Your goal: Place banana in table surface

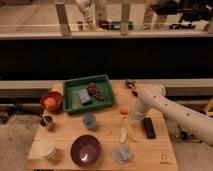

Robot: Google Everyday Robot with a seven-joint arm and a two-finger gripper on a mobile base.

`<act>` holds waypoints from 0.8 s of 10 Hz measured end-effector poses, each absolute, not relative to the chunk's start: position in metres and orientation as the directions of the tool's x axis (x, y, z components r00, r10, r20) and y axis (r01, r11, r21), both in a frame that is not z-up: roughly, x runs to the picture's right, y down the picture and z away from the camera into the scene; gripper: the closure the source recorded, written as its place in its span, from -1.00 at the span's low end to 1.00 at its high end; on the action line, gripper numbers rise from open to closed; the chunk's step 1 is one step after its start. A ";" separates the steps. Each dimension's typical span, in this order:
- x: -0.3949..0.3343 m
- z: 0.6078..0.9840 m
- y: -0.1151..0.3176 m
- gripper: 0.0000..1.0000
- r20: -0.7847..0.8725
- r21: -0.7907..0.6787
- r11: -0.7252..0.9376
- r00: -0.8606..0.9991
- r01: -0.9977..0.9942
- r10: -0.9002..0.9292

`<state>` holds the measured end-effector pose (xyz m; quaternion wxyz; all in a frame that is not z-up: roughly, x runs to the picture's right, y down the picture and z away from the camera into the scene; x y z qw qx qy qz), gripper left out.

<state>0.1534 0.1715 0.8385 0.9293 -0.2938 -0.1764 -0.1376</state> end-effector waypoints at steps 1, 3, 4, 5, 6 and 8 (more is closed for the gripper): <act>0.151 0.838 0.173 -0.60 0.431 -0.478 0.772 0.878 0.418 -0.208; 0.148 0.835 0.176 -0.60 0.459 -0.438 0.756 0.844 0.487 -0.278; 0.148 0.834 0.176 -0.60 0.471 -0.416 0.748 0.827 0.517 -0.309; 0.148 0.833 0.177 -0.60 0.483 -0.398 0.741 0.810 0.541 -0.332; 0.148 0.832 0.178 -0.60 0.497 -0.380 0.732 0.792 0.566 -0.355; 0.149 0.831 0.181 -0.60 0.523 -0.347 0.704 0.751 0.620 -0.404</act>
